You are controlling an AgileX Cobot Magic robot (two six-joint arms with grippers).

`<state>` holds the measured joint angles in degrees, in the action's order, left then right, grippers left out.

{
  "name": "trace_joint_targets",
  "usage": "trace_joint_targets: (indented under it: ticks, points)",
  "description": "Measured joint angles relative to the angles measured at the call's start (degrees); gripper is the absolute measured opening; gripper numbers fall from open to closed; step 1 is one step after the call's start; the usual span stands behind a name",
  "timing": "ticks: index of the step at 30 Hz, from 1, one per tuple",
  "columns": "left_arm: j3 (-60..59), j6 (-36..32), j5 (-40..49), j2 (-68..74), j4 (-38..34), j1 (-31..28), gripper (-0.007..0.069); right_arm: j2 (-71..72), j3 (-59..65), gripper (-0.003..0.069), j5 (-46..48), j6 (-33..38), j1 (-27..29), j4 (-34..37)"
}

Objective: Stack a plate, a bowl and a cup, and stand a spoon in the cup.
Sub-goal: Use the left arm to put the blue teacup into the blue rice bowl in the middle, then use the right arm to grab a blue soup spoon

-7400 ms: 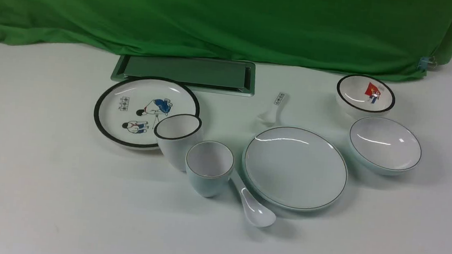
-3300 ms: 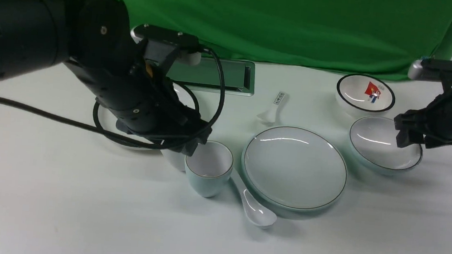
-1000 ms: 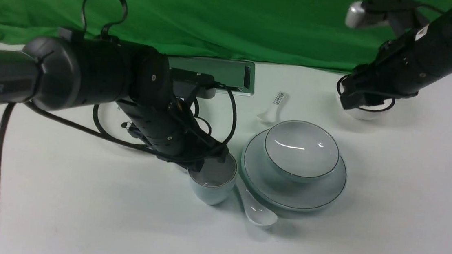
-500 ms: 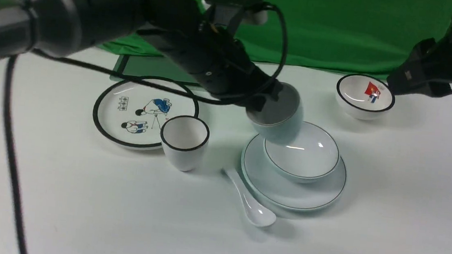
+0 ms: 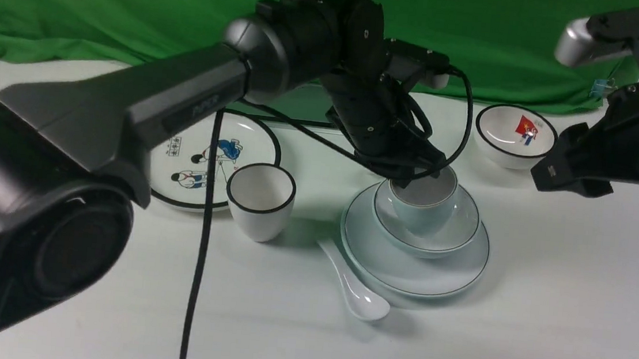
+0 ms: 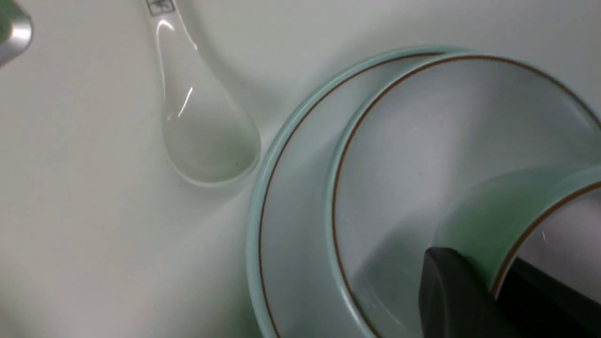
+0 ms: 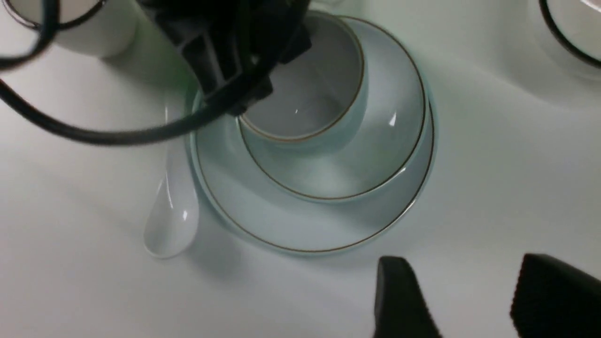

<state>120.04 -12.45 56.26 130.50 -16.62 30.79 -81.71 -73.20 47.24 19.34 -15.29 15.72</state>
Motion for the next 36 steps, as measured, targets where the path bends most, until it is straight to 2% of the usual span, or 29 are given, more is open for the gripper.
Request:
trace_joint_targets:
  ticks: [2, 6, 9, 10, 11, 12, 14, 17, 19, 21, 24, 26, 28, 32, 36]
  points:
    - [0.07, 1.97, 0.06, 0.69, 1.28, 0.0, 0.0009, 0.0, 0.0, 0.0369, -1.09, 0.0, 0.0, 0.0]
    - [0.19, 3.18, 0.0, 0.83, 1.81, 0.0, 0.0082, 0.0, 0.0, 0.0369, -1.39, 0.2, 0.0, 0.0]
    - [1.5, 3.37, 0.82, 0.71, 1.64, 0.01, 0.0235, 0.0, 0.0, 0.0371, -1.32, 0.06, 0.0, -0.03]
    - [1.5, 3.37, 0.82, 0.7, 1.64, 0.01, 0.0235, 0.0, 0.0, 0.0372, -1.32, 0.06, 0.0, -0.03]
    - [2.76, 3.37, 2.77, 0.26, 1.76, 0.01, 0.0314, 0.0, 0.0, 0.0386, -0.63, 0.06, 0.0, -0.03]
    - [3.29, 3.37, 3.93, -0.31, 2.17, 0.01, 0.0351, 0.0, 0.0, 0.0402, -0.13, 0.06, 0.0, -0.03]
    - [3.7, 3.39, 6.08, -3.04, 4.4, 0.01, 0.0409, 0.0, 0.0, 0.0437, 0.91, 0.06, 0.0, 0.27]
    - [3.71, 3.44, 9.41, -9.12, 10.99, 0.01, 0.044, 0.0, 0.0, 0.0472, 2.39, 0.06, -0.06, 1.74]
    - [3.56, 4.24, 11.8, -14.22, 15.25, -0.34, 0.0435, 0.0, 0.0, 0.0474, 2.88, -0.38, -0.86, 2.13]
    - [2.44, 5.16, 12.06, -18.25, 15.78, -1.13, 0.0417, 0.0, 0.0, 0.0468, 2.88, -0.62, -2.38, 2.2]
    - [-2.79, 5.98, 12.17, -27.85, 13.64, -3.47, 0.0356, -0.19, 0.0, 0.0444, 2.88, -0.97, -6.41, 2.2]
    - [-12.08, 6.11, 10.56, -37.34, 12.17, -5.23, 0.0273, -1.44, 0.0, 0.0413, 2.88, -1.11, -11.09, 1.17]
    - [-20.5, 6.16, 7.55, -45.09, 11.88, -6.26, 0.0211, -3.54, 0.0, 0.0365, 3.0, -1.04, -14.75, 0.46]
    - [-40.93, 8.6, -1.19, -61.3, 13.33, -8.35, 0.0093, -9.37, -0.05, 0.0199, 2.27, -0.04, -19.46, -0.13]
    - [-59.57, 11.36, -8.3, -73.91, 20.07, -11.21, 0.0011, -15.35, -0.05, 0.0056, 0.2, 1.72, -21.98, -0.8]
